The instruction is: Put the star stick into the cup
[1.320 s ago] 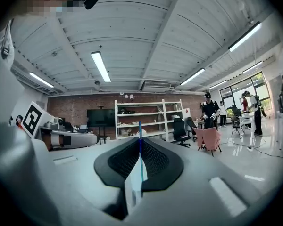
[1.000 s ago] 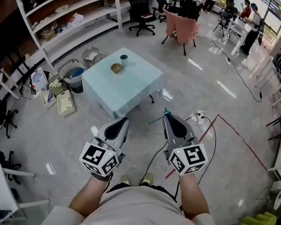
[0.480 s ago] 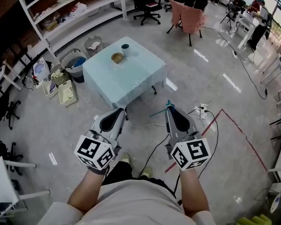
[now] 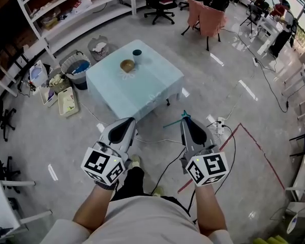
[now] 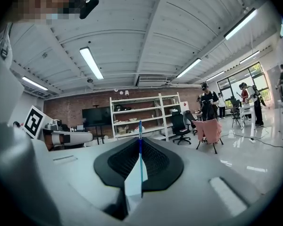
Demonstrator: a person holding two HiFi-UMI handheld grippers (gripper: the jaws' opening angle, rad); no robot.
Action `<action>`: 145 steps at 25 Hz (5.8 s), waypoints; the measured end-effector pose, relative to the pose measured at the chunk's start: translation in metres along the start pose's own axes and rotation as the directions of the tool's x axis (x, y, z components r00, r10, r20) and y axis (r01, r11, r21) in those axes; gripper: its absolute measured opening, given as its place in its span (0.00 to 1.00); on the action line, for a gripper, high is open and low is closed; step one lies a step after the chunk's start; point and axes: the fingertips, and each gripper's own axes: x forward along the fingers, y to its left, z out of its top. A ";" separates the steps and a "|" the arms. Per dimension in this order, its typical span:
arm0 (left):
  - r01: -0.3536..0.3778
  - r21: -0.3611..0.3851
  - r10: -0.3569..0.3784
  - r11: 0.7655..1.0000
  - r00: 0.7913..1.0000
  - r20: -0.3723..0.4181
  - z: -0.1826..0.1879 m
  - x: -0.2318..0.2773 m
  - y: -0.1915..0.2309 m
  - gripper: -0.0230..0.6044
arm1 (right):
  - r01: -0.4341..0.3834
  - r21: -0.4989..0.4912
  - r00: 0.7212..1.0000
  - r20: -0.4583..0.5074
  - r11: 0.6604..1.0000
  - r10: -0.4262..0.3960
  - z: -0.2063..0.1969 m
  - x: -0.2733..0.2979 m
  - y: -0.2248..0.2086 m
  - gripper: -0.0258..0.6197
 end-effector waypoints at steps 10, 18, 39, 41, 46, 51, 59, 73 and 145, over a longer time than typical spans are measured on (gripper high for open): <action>0.037 0.006 -0.037 0.999 0.999 -0.004 0.023 0.067 0.132 0.05 | 0.037 -0.017 0.999 -0.021 0.999 -0.038 0.014 0.149 0.005 0.08; 0.068 -0.002 -0.068 0.998 0.998 -0.010 0.031 0.106 0.198 0.05 | 0.048 -0.028 0.999 -0.022 0.998 -0.048 0.023 0.232 0.002 0.08; -0.069 -0.041 0.068 0.997 0.997 -0.024 0.019 0.284 0.330 0.05 | -0.156 0.023 0.984 -0.083 0.987 0.157 0.001 0.497 -0.104 0.08; -0.086 -0.036 0.085 0.996 0.996 -0.025 0.020 0.303 0.341 0.05 | -0.174 0.023 0.980 -0.095 0.984 0.175 -0.002 0.522 -0.113 0.08; -0.120 -0.049 0.118 0.991 0.992 -0.047 -0.003 0.343 0.367 0.05 | -0.217 0.025 0.968 -0.125 0.976 0.218 -0.026 0.580 -0.134 0.08; -0.154 -0.059 0.150 0.986 0.986 -0.068 -0.017 0.379 0.393 0.05 | -0.251 0.012 0.958 -0.144 0.968 0.250 -0.048 0.634 -0.151 0.08; -0.188 -0.080 0.179 0.979 0.978 -0.103 -0.041 0.402 0.422 0.05 | -0.285 0.002 0.939 -0.197 0.958 0.280 -0.101 0.685 -0.156 0.08; -0.261 -0.144 0.239 0.954 0.958 -0.157 -0.091 0.402 0.457 0.05 | -0.334 0.009 0.880 -0.354 0.942 0.316 -0.203 0.722 -0.148 0.08; -0.077 -0.059 0.078 0.995 0.997 0.007 0.059 0.242 0.344 0.05 | -0.195 -0.103 0.978 -0.090 0.975 0.186 0.009 0.473 0.013 0.06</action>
